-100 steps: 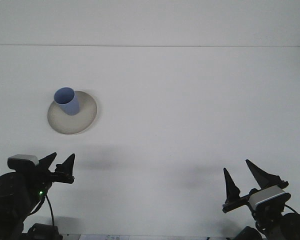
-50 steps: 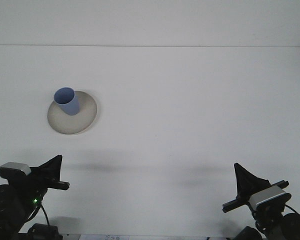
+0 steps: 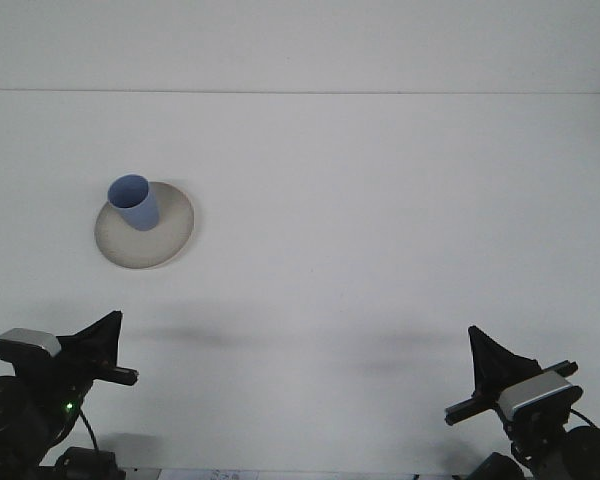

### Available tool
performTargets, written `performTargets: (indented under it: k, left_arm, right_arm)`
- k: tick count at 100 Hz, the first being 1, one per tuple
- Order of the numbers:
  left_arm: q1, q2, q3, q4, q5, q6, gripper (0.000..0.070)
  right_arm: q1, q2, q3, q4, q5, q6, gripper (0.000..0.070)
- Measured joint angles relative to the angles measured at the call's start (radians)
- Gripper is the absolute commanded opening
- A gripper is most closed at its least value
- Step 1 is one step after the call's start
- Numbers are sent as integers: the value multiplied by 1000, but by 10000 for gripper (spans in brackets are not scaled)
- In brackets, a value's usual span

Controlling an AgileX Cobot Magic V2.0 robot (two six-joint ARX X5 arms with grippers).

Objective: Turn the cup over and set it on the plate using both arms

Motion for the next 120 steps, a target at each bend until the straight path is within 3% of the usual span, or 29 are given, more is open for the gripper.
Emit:
performTargets:
  k: [13,33,44,66,120]
  left_arm:
    - [58,-74,-126,130,-19,128,15]
    - [109,-216,-465,343,-219,230,15]
    - [119,-286,-594,432,-259,241,15]
    - [119,-317,-723,537,-262,258,15]
    - [119,-319,-723,573,-262,256,15]
  right_arm:
    - [0,0,0,0,0,0,5]
    - [0,0,0,0,0,0,5]
    - [0,0,0,0,0,0,6]
    - [0,0,0,0,0,0,6]
    - [0,0,0,0,0,0,6]
